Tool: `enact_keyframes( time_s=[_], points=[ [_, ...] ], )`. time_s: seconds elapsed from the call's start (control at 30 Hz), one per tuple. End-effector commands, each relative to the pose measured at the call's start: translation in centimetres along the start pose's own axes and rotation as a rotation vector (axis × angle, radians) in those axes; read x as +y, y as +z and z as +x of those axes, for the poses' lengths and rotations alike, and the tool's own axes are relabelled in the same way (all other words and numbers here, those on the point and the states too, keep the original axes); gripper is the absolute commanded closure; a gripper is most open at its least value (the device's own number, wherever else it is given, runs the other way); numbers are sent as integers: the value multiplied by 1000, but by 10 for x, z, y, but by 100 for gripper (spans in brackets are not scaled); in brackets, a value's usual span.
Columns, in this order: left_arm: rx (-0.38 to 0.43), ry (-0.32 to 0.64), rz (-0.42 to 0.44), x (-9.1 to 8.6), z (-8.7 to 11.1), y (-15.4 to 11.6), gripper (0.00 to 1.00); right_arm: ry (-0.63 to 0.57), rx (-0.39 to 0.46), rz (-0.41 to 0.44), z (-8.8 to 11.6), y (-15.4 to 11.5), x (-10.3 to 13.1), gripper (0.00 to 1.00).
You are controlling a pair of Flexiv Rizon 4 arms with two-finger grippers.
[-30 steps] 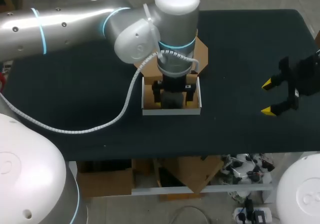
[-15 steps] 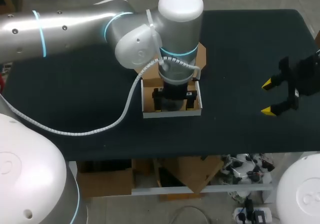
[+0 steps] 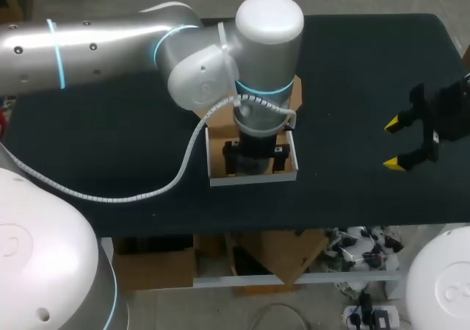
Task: Assemble the packaging by folding the flat box into shape, placing the metal phone stand inside, and closing the box properly
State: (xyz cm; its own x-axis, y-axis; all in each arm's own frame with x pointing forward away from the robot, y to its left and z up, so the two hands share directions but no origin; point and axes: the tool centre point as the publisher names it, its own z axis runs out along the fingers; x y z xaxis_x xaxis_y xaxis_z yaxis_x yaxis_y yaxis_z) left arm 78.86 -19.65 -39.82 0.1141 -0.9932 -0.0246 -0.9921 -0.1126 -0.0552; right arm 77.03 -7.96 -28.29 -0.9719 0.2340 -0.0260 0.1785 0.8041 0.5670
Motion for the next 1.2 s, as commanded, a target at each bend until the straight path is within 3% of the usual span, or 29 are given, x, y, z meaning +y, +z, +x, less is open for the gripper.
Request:
enact_keyframes(
  time_s=[0.03, 0.4, 0.63, 1.2],
  points=[
    [-1, -8, 10, 10, -4, -4, 0, -1, 0, -2, 0, -1, 0, 0],
    [-1, -15, 22, 26, -8, -7, 0, -1, 0, -2, 0, -1, 0, 0],
    [0, 2, 53, 27, -6, -10, 0, -1, 0, -2, 0, -1, 0, 0],
    [113, 119, 171, 2, -31, -87, 0, -1, 0, -2, 0, -1, 0, 0]
  ],
)
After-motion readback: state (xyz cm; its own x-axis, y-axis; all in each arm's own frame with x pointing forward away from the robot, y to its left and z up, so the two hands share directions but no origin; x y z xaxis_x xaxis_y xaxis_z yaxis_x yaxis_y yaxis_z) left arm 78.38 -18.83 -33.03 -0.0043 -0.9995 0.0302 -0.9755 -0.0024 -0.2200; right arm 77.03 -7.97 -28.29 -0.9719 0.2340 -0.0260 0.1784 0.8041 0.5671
